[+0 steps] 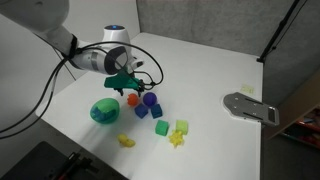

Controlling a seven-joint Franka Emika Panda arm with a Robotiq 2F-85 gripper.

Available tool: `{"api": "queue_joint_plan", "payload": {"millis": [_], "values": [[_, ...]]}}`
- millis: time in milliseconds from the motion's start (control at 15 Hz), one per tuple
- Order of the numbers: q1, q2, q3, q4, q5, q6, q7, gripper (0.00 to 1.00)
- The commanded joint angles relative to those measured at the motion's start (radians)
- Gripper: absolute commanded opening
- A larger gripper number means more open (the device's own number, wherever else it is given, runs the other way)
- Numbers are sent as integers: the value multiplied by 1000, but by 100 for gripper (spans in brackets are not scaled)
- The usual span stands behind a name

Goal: Remove the orange object from the bowl

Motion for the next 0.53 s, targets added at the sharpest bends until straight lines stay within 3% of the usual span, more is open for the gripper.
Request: {"api": "queue_joint_plan", "payload": {"millis": [0, 467], "values": [[9, -92, -2, -8, 4, -142, 40, 100], [2, -265, -5, -31, 49, -337, 92, 100]]}}
